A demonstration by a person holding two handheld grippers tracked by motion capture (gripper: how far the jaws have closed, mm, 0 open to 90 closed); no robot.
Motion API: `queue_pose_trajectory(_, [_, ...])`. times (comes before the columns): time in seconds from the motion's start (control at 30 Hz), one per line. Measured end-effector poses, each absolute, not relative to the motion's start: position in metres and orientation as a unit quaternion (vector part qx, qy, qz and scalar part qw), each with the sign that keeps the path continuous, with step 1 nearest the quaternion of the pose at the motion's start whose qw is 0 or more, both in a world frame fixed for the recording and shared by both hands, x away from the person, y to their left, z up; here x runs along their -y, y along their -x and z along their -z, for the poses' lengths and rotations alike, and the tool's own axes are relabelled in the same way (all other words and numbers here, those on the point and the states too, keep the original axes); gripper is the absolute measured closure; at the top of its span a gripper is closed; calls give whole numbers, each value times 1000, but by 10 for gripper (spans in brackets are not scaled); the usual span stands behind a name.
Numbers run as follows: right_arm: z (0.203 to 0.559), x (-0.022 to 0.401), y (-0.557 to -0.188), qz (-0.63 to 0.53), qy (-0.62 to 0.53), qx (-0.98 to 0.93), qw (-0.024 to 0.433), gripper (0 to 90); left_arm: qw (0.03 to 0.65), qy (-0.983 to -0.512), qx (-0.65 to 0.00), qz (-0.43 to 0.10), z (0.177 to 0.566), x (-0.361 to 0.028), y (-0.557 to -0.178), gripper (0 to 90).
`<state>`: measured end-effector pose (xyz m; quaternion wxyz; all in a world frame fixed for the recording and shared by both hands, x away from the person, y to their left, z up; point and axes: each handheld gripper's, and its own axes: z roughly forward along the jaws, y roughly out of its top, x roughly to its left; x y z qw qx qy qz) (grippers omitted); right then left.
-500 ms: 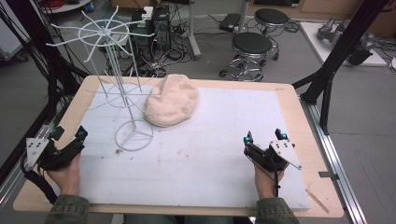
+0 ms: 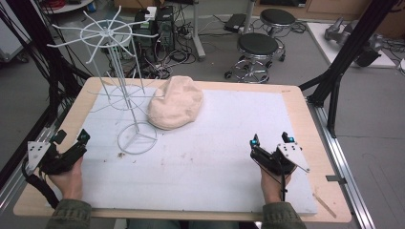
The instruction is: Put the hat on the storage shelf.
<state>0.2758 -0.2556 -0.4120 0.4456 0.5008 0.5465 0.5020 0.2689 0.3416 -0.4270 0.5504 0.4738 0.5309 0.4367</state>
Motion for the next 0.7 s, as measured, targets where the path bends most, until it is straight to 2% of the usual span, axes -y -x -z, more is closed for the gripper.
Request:
queue_pose_trajectory(0.43, [413, 257, -276, -490, -512, -541, 452, 43, 548, -470, -534, -441, 427, -342, -268, 227])
queue_pose_trajectory(0.7, [417, 261, -282, -470, -544, -542, 436, 34, 547, -473, -533, -440, 428, -340, -269, 227])
